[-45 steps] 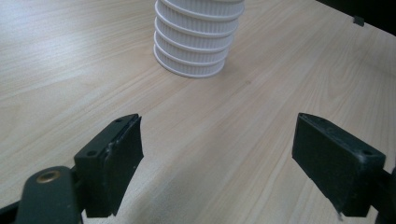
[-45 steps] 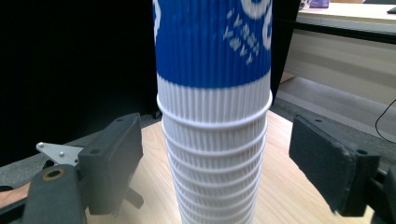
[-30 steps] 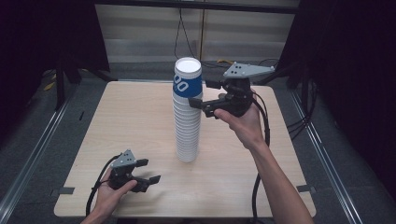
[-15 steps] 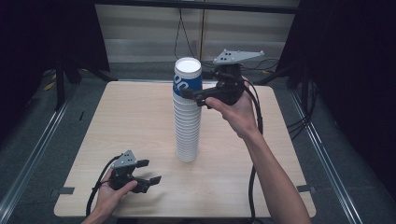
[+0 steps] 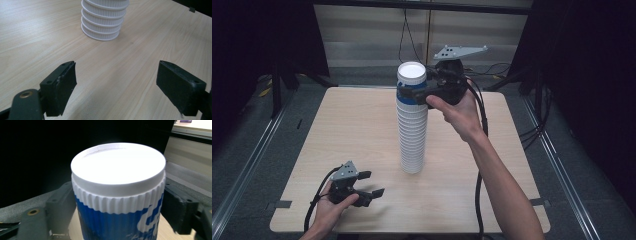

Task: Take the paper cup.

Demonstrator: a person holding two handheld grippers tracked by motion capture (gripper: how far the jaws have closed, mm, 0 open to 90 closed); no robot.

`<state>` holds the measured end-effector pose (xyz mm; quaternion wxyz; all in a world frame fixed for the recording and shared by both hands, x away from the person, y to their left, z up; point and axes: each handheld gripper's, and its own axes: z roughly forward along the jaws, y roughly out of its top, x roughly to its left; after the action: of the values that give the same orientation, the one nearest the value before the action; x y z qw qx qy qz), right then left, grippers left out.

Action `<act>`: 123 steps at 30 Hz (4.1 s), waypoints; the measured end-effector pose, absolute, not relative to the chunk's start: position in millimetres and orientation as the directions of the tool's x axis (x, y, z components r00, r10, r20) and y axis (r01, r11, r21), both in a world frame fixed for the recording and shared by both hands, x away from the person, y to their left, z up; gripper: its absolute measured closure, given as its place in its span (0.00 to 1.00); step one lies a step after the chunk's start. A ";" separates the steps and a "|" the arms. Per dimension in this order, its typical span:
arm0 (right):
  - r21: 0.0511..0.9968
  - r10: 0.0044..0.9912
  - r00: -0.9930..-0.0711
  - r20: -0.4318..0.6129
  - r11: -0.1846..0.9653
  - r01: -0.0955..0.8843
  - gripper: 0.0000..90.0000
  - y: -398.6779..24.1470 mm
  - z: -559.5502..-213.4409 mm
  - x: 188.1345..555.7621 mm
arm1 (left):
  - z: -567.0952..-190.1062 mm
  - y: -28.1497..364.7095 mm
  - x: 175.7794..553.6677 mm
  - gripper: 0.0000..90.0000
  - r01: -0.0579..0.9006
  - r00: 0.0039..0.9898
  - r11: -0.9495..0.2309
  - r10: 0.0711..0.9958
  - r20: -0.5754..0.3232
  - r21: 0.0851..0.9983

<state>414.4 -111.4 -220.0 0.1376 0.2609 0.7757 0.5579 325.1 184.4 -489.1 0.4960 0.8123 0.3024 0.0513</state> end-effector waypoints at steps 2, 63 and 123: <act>0.938 0.559 -0.825 0.082 0.237 0.253 0.27 -112.0 -220.0 415.0 | -489.2 184.3 325.2 0.18 0.441 0.812 -0.329 0.542 -0.215 0.835; 0.990 0.547 -0.828 0.124 -0.010 0.142 0.28 -128.0 -194.3 403.6 | -491.1 184.4 326.5 0.18 0.447 0.812 -0.334 0.541 -0.220 0.830; 0.981 0.669 -0.731 0.136 0.013 0.194 0.29 -215.6 -235.0 368.4 | -475.3 178.8 327.7 0.18 0.385 0.834 -0.310 0.520 -0.183 0.870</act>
<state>368.4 -215.6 -235.0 0.1889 0.3143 0.6861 0.6284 327.7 178.8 -475.3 0.5161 0.8066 0.2804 0.0657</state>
